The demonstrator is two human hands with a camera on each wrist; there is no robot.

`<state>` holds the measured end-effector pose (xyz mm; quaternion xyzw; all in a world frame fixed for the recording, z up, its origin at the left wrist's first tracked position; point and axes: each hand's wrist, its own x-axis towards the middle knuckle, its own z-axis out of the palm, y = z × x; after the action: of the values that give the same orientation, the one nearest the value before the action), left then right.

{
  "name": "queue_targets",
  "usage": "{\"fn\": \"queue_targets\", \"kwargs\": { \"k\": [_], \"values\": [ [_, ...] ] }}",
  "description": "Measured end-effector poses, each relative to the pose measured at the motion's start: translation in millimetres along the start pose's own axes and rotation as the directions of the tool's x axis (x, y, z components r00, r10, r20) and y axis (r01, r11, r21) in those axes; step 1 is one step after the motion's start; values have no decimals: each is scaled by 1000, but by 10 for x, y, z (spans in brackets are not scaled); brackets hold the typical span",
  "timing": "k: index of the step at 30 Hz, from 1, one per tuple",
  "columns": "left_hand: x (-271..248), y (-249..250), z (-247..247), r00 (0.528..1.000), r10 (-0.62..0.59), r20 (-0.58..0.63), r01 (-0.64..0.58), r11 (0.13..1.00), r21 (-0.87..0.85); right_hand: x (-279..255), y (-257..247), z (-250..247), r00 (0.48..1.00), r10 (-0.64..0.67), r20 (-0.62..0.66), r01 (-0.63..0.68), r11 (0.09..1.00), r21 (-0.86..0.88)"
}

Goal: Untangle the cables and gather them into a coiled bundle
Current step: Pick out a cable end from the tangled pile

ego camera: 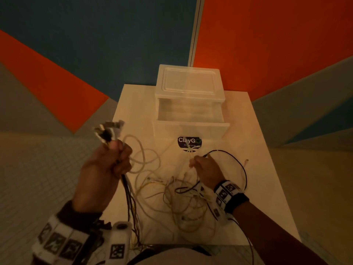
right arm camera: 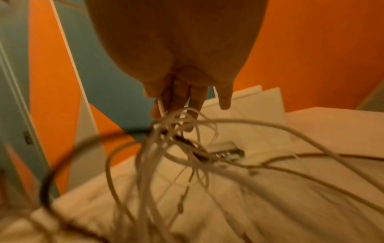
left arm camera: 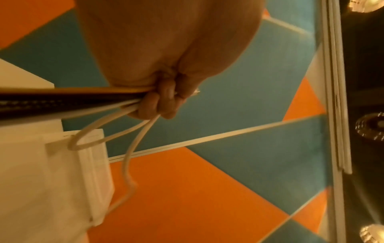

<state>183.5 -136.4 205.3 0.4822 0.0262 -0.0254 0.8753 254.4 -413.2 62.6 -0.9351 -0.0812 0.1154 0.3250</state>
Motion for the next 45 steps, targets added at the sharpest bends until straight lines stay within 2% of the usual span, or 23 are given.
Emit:
{"fn": "queue_targets", "kwargs": {
  "k": [3,5,7,8,9,11,14,17,20,22,24,27,31,34,35,37,38,39,40,41,42,43,45],
  "values": [
    [31,-258,54,991,-68,-112,85,985,153,22,-387,-161,970,-72,-231,125,967,222],
    [60,-385,137,988,-84,-133,115,962,247,-56,-670,-256,944,-116,-310,210,934,289],
    [83,-461,243,989,-78,-126,111,953,281,-154,-891,-292,867,-290,-405,382,908,169],
    [95,-484,287,989,-71,-127,105,953,285,-200,-982,-296,846,-362,-392,428,899,91],
    [105,-495,327,990,-60,-131,96,953,286,-229,-1030,-269,851,-406,-333,439,898,27],
    [112,-511,375,990,-36,-140,75,955,286,-315,-1088,-197,890,-406,-206,405,913,-49],
    [73,-534,422,992,-19,-123,51,962,267,-433,-1111,-169,923,-363,-129,374,924,79],
    [26,-546,409,996,-20,-82,40,967,251,-468,-1121,-163,931,-363,-37,365,922,127],
    [0,-542,406,999,-30,-33,37,971,237,-473,-1104,-194,936,-347,57,321,909,264],
    [5,-486,391,998,-20,-53,30,979,202,-444,-964,-210,918,-378,119,324,889,324],
    [10,-394,320,996,-7,-90,18,992,124,-378,-691,-195,920,-350,175,276,897,345],
    [4,-249,170,996,6,-86,-5,1000,13,-289,-251,-70,938,-268,220,206,941,270],
    [-68,-152,124,997,26,-71,-25,1000,16,-167,79,116,960,-141,240,100,979,176],
    [-120,-62,113,996,74,-52,-74,997,-6,-41,222,161,949,14,316,2,999,-49],
    [-126,-25,106,995,88,-48,-89,996,-9,-3,251,148,950,74,303,-17,982,-187],
    [-126,11,85,994,91,-53,-91,996,10,94,257,58,986,86,146,-32,939,-341],
    [-125,12,72,994,86,-65,-84,996,28,142,203,-28,999,54,10,-49,960,-275],
    [-127,5,59,994,77,-77,-73,996,53,175,117,-141,990,21,-138,-36,993,-110],
    [-129,-11,49,993,65,-96,-57,995,82,196,22,-251,966,21,-258,14,991,130],
    [-127,-32,40,991,53,-122,-40,993,108,190,-91,-368,949,53,-312,76,919,387],
    [-128,-53,32,988,41,-151,-23,992,122,142,-199,-489,949,66,-307,127,814,567],
    [-131,-74,18,984,32,-175,-10,992,128,49,-292,-609,964,50,-261,143,733,665],
    [-149,-110,-13,981,19,-194,9,990,141,-227,-393,-794,993,-24,-118,100,707,700]
  ]
}}
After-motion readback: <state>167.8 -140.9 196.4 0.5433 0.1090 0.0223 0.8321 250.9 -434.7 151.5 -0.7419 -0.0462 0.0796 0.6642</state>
